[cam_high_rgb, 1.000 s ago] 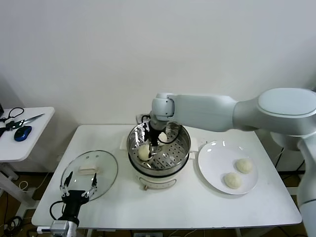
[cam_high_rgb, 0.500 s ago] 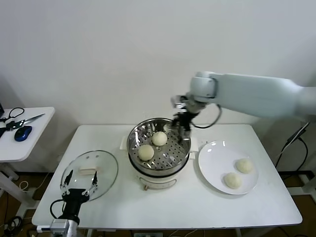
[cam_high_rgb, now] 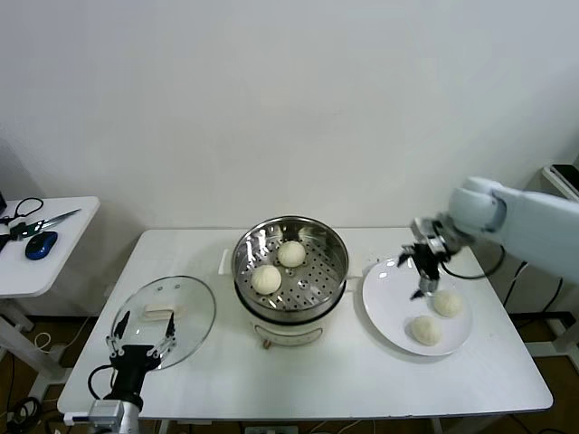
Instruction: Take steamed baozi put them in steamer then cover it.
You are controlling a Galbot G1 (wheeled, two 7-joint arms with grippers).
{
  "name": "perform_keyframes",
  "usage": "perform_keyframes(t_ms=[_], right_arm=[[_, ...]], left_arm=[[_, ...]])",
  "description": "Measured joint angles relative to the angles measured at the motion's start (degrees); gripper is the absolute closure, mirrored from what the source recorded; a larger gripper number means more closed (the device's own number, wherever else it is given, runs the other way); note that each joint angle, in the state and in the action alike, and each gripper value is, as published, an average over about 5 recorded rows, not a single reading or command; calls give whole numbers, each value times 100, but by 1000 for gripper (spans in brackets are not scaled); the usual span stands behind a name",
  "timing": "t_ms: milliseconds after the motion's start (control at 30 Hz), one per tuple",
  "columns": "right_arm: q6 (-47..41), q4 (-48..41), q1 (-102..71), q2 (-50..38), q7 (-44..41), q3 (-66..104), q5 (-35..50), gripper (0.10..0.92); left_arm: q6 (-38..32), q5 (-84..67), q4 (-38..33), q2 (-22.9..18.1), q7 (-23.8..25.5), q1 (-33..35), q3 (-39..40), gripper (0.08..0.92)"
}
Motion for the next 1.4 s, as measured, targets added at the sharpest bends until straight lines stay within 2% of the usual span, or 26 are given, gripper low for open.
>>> perform_keyframes(t_ms=[333, 867, 1133, 1400], right_arm=[[102, -425, -1334, -97, -21, 923, -782, 203], [140, -842, -2026, 266, -56, 1346, -1130, 204], [205, -953, -2042, 333, -89, 1386, -1139, 308], [285, -979, -1945, 348, -120, 1342, -1116, 346]], left_arm=[[5, 60, 40, -59, -7, 74, -41, 177], [-33, 69, 128, -71, -10, 130, -83, 177], [-37, 80, 138, -72, -13, 127, -71, 177], [-37, 108, 115, -86, -15, 163, -59, 177]])
